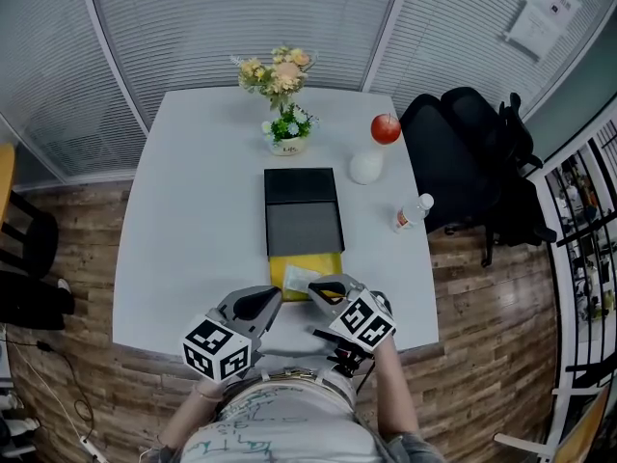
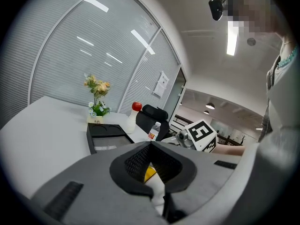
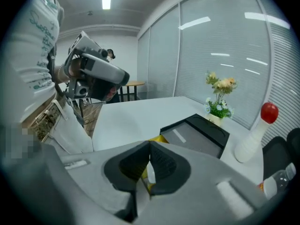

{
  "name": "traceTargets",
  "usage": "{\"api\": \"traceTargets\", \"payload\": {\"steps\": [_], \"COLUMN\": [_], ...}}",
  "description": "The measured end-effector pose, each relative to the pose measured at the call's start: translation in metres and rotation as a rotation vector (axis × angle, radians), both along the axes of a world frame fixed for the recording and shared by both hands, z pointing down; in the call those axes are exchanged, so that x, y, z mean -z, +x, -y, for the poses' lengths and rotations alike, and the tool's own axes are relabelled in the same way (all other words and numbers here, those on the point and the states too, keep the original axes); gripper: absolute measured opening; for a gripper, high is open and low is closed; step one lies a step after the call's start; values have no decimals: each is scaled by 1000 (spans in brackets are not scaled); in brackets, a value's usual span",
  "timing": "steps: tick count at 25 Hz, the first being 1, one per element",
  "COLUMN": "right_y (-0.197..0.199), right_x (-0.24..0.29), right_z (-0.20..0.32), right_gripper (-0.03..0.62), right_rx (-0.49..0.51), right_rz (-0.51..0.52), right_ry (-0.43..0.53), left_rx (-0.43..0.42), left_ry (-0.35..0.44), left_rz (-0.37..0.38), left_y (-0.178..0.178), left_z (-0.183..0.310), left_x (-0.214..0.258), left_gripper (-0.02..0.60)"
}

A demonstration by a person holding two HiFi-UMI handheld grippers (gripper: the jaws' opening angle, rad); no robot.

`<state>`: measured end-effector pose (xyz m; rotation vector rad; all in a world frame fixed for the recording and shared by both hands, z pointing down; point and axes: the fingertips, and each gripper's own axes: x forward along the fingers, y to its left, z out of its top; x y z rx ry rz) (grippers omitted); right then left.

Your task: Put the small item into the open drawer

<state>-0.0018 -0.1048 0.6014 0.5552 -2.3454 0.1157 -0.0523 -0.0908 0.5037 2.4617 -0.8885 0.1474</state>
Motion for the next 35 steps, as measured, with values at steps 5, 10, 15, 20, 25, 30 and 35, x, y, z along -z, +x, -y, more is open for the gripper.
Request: {"api": "traceTargets", "payload": {"steps": [5, 10, 15, 20, 25, 30, 35], "right_y": [-6, -6, -18, -29, -32, -31, -31], "right_x": [11, 17, 40, 72, 114, 148, 161], "right_z": [-11, -13, -20, -24, -22, -18, -20], "right_gripper": [3, 3, 3, 3, 3, 3, 3], "right_rx": [42, 28, 66, 81, 30, -6, -15], "right_rz": [37, 58, 167, 305, 436, 573, 591], "right_ry": [20, 41, 77, 161, 239, 281, 303], "left_rx": [-11, -8, -3, 15, 39, 39, 64], "left_ry": [6, -6, 13, 70, 148, 242, 316], "left_rz": [4, 9, -11, -24, -15, -2, 7], "left_y": [5, 8, 11, 13, 10, 10, 12], "left_z": [0, 0, -2, -2, 2, 11, 14], "left_x": [1, -4, 1, 9, 24, 48, 62], "left_gripper": [-3, -3, -3, -3, -3, -3, -3]}}
